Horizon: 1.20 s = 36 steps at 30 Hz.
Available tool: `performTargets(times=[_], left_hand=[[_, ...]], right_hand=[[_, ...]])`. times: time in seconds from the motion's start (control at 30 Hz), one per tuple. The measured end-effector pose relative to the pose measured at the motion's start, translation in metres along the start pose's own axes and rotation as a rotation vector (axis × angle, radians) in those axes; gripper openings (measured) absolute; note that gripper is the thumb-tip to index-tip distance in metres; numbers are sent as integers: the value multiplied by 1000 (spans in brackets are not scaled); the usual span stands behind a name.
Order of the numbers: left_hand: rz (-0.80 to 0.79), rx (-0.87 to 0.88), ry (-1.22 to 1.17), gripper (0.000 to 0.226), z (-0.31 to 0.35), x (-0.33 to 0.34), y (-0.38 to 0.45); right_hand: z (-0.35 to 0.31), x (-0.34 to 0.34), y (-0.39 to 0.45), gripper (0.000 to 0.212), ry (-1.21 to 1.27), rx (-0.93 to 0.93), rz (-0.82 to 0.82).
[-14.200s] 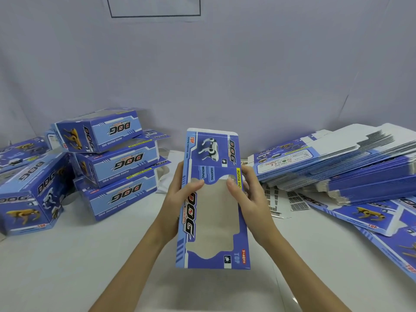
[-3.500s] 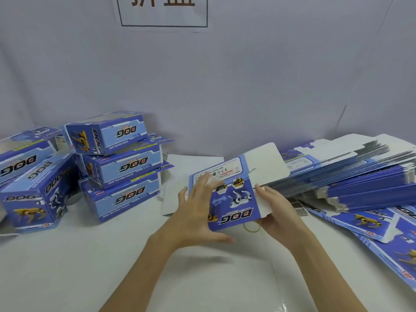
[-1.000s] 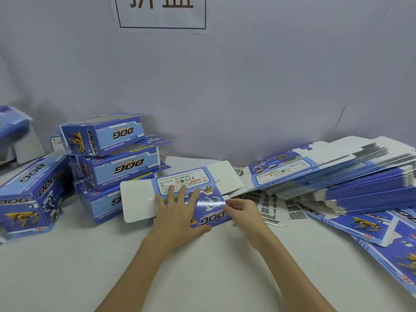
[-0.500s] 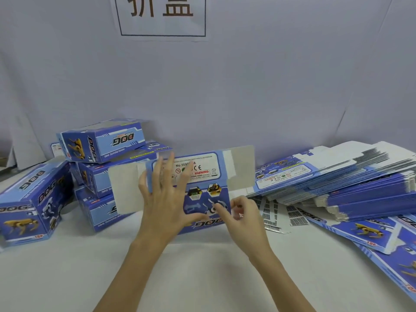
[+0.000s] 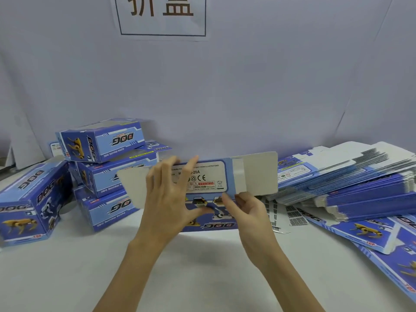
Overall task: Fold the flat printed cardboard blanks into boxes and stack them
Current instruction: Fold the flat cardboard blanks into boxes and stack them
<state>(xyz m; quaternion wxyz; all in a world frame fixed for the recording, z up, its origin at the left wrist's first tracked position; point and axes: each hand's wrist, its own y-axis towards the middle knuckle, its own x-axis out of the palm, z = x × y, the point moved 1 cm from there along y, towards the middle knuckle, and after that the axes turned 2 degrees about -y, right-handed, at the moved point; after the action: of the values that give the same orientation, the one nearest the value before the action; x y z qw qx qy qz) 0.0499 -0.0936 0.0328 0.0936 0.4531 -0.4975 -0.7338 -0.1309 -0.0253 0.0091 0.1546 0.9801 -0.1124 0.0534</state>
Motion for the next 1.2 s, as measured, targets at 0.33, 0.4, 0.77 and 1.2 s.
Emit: performTargets(times=[0.33,0.4,0.77,1.2], left_hand=[[21,129,-138,96,-7,-2,1],[29,133,-147,95,-8,-1,-1],[-19,304,-65,70,-7,10,-5],[141,-459,-967,39,-5,-7,5]], right_hand=[[-21,-12,-3,30,-146,-139,-180],[-23,-11,-4,26,-212,-180,-184],[-25,-9,-7,24,-505,-259,-141],[-27,4,-10,103,-324,-412,-35]])
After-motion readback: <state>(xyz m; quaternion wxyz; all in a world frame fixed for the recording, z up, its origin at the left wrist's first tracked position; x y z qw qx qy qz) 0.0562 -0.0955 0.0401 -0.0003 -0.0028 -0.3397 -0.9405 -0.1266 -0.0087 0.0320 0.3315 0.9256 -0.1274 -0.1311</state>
